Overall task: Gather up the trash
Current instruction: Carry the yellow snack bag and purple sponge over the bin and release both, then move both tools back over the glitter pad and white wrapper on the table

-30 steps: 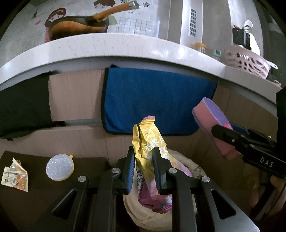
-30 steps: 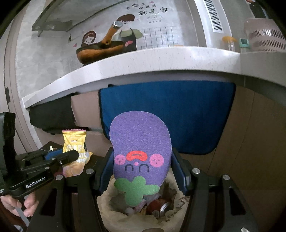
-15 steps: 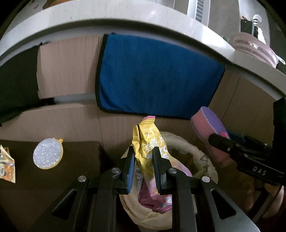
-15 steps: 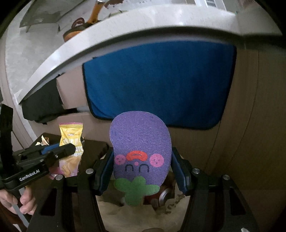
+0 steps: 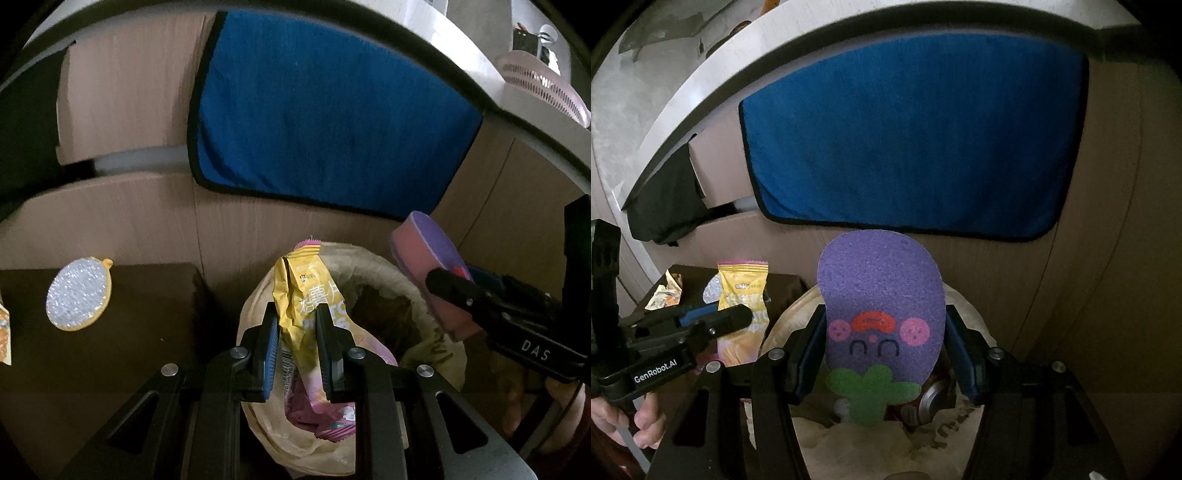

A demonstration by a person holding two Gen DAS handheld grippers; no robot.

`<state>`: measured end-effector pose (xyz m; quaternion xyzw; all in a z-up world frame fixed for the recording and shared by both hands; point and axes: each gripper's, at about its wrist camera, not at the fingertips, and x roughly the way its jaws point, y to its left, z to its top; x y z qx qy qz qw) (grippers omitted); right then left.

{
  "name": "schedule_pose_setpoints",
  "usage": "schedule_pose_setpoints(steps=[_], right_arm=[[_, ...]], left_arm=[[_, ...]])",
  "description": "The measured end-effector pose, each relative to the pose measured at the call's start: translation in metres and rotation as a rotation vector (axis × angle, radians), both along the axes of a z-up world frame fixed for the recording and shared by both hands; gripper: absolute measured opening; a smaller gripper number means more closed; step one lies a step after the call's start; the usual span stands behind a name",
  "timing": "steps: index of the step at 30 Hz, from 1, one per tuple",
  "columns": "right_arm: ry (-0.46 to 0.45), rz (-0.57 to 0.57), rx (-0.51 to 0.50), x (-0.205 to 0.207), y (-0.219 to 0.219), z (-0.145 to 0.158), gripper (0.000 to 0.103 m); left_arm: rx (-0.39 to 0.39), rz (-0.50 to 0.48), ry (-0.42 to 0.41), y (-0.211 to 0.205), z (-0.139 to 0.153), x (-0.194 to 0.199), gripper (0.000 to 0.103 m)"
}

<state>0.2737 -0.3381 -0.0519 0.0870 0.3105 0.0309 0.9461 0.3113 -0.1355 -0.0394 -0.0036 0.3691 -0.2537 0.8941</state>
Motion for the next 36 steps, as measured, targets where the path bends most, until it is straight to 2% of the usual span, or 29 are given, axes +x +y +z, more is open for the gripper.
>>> schedule_pose_setpoints(steps=[8, 11, 14, 16, 18, 27, 31, 36], right_arm=[[0.030, -0.012, 0.017, 0.011, -0.001, -0.011, 0.058], [0.049, -0.022, 0.011, 0.015, 0.000, -0.016, 0.059], [0.051, -0.048, 0.004, 0.017, 0.000, -0.019, 0.066], [0.047, -0.054, 0.016, 0.016, -0.001, -0.021, 0.067], [0.045, -0.066, 0.016, 0.015, -0.002, -0.022, 0.069], [0.029, -0.066, 0.015, 0.008, 0.001, -0.016, 0.069], [0.016, -0.016, 0.021, 0.008, 0.012, -0.013, 0.069], [0.013, 0.061, -0.005, 0.009, 0.035, -0.011, 0.069]], left_arm=[[-0.022, -0.025, 0.089, -0.003, -0.018, 0.012, 0.021], [-0.042, -0.043, 0.127, -0.003, -0.022, 0.017, 0.033], [-0.090, -0.055, 0.165, 0.002, -0.024, 0.019, 0.046], [-0.129, -0.059, 0.174, 0.006, -0.023, 0.019, 0.050], [-0.136, -0.053, 0.167, 0.009, -0.020, 0.019, 0.050], [-0.106, 0.054, 0.123, 0.052, -0.019, 0.023, 0.050], [-0.071, 0.113, 0.120, 0.089, -0.027, 0.030, 0.050], [-0.074, 0.264, 0.121, 0.160, -0.034, 0.047, 0.050]])
